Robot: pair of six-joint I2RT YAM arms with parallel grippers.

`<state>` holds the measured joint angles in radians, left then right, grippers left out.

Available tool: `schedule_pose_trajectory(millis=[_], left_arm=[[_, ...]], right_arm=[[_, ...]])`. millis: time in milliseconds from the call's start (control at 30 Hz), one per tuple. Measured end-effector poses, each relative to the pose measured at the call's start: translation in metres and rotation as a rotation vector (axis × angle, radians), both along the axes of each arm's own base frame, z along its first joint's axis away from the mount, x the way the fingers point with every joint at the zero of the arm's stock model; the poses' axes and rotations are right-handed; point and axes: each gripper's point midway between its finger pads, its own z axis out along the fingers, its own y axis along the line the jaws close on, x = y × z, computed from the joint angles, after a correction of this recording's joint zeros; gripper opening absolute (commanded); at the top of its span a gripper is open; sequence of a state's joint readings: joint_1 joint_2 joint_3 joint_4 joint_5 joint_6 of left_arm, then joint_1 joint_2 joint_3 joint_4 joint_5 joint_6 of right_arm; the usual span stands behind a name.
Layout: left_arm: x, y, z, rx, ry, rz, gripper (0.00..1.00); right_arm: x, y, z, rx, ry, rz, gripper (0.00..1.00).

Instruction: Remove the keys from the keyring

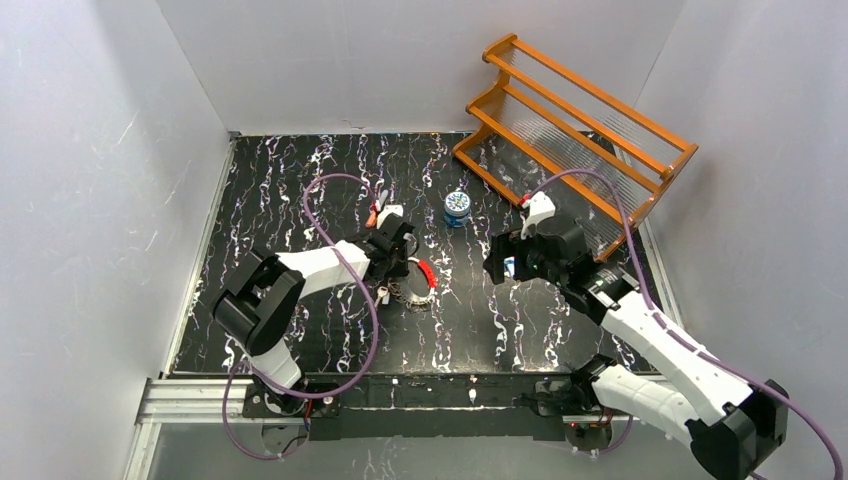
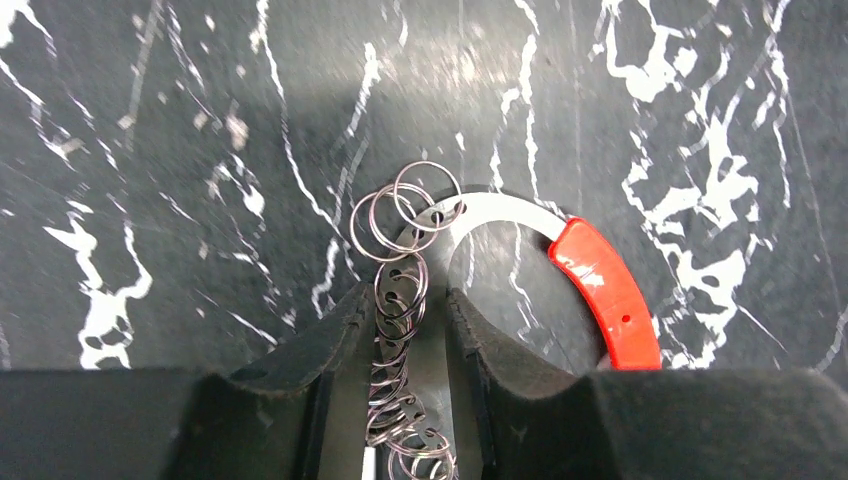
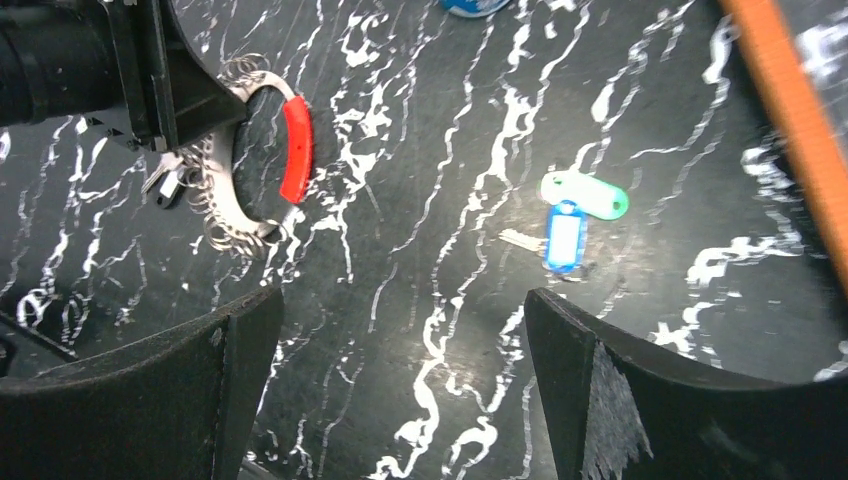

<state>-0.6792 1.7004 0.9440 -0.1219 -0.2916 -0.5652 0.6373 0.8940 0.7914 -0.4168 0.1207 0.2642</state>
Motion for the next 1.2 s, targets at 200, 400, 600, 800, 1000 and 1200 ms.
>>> schedule_pose_trajectory(millis=[200, 400, 600, 800, 1000, 1200], left_arm=[[-0.014, -0.014, 0.002, -0.113, 0.002, -0.012, 0.08], [-0.019, -0.028, 0.003, -0.236, 0.001, 0.001, 0.05], [-0.022, -0.035, 0.005, -0.298, 0.000, 0.003, 0.05], [-0.023, -0.041, 0.012, -0.346, -0.007, 0.000, 0.05], [-0.022, -0.044, 0.023, -0.387, -0.042, -0.006, 0.07], [-0.022, -0.043, 0.046, -0.423, -0.101, -0.025, 0.32]], right_arm=[[-0.003, 0.025, -0.049, 0.081, 0.137, 0.016, 0.98], [-0.002, 0.052, -0.089, 0.163, 0.269, 0.006, 0.90], [0.005, 0.080, -0.104, 0.280, 0.338, 0.004, 0.80], [0.010, 0.097, -0.127, 0.330, 0.420, -0.008, 0.64], [0.012, 0.117, -0.132, 0.399, 0.455, 0.047, 0.24], [0.016, 0.132, -0.110, 0.454, 0.413, 0.132, 0.01]])
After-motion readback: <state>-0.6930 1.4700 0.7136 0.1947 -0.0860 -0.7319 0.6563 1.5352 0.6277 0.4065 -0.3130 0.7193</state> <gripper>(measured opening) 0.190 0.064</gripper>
